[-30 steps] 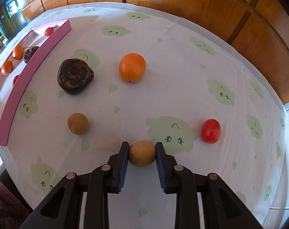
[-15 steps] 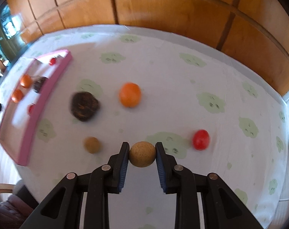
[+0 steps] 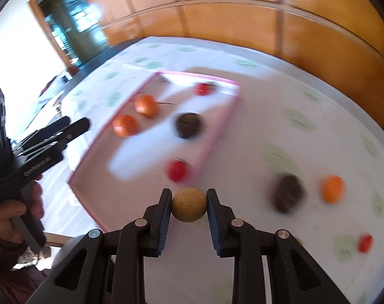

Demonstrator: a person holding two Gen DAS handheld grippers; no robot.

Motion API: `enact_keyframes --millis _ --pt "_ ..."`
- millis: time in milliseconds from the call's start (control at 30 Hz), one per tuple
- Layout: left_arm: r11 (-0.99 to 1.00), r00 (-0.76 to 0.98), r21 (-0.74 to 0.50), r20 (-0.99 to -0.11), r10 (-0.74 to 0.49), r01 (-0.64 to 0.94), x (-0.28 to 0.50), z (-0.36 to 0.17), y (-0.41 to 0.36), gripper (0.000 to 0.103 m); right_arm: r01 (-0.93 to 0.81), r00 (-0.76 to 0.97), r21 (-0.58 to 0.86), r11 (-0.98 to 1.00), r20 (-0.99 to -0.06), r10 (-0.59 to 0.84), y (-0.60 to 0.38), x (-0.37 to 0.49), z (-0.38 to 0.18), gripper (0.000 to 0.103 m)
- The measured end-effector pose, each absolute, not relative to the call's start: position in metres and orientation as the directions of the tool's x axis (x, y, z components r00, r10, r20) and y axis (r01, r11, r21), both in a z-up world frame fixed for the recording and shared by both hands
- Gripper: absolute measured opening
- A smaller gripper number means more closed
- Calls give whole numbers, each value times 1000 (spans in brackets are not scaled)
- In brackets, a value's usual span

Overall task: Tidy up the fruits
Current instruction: 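Carry the tan round fruit into the pink tray and open the right tool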

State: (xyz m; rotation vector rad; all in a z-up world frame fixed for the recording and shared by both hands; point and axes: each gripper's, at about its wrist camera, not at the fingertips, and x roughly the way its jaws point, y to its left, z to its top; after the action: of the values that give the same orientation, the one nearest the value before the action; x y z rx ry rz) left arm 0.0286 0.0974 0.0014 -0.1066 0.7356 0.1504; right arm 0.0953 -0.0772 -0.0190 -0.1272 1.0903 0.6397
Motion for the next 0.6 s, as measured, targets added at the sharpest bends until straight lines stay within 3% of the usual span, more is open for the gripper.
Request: enact_keyframes --millis 300,600 --pt "961 711 -45 -683 170 -273 23 -5 138 70 -561 246 270 782 -848 469 3 119 -42 28" --pt "966 700 -45 -698 152 -254 20 -12 132 70 -522 317 247 817 -832 454 -17 115 -35 35"
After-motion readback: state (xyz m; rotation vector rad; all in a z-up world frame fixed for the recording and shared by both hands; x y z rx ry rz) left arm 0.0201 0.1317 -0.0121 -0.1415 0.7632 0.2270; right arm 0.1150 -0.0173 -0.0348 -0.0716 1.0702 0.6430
